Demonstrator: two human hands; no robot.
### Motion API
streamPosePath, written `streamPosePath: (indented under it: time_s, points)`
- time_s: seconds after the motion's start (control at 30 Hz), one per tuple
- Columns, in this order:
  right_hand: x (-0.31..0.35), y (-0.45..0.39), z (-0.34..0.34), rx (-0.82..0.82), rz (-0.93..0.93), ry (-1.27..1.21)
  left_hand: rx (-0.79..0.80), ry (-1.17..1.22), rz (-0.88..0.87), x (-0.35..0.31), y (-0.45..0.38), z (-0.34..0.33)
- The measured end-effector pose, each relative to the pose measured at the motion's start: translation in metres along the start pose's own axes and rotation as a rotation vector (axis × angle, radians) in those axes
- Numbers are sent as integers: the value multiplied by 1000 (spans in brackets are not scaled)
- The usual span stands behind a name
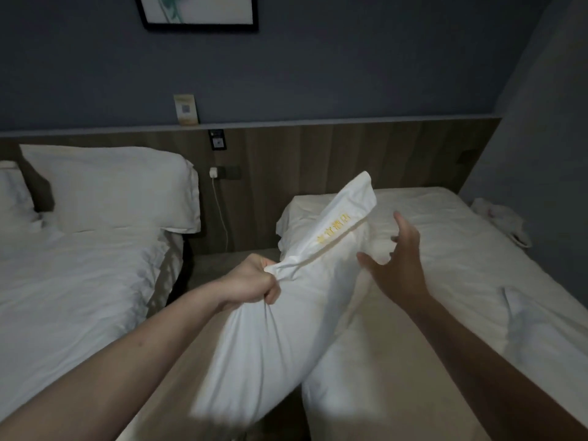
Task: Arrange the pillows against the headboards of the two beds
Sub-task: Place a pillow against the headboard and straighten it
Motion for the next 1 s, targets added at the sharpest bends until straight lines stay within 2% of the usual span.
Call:
streamPosePath:
  time_s: [0.17, 0.33, 0.43, 0.5, 0.6, 0.77, 0.83, 0.9, 1.0]
  points:
    - [2, -104, -54, 223, 319, 218, 92, -23, -10, -18, -59, 37]
    - [4, -168, -120, 325, 411, 274, 155, -70, -11, -32, -120, 82]
    - [11, -196, -148, 426, 499, 379, 176, -186, -13, -41, -155, 106]
    - [15, -216, -164, 431, 544, 390, 191, -240, -45, -49, -179, 124]
    - [21, -239, -177, 440, 467, 359, 240, -225, -67, -57, -207, 145]
    - [1, -264, -185, 264, 326, 177, 159, -292, -155, -76, -272, 193]
    - [-6, -279, -193, 235, 315, 85, 126, -407, -182, -83, -295, 211]
    - [-11, -301, -204, 227, 300, 12, 81, -620, -195, -85, -321, 223]
    - [-26, -338, -218, 229, 240, -102, 47, -851, -69, -74, -378, 244]
Point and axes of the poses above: each hand's wrist, its own y-axis away from the middle knuckle, its own z-axis out of the back of the hand, x = y × z, the point moved 1 cm from there along -y, towards the middle knuckle, and after that the axes turned 11 degrees about z, right-handed, at the moved point
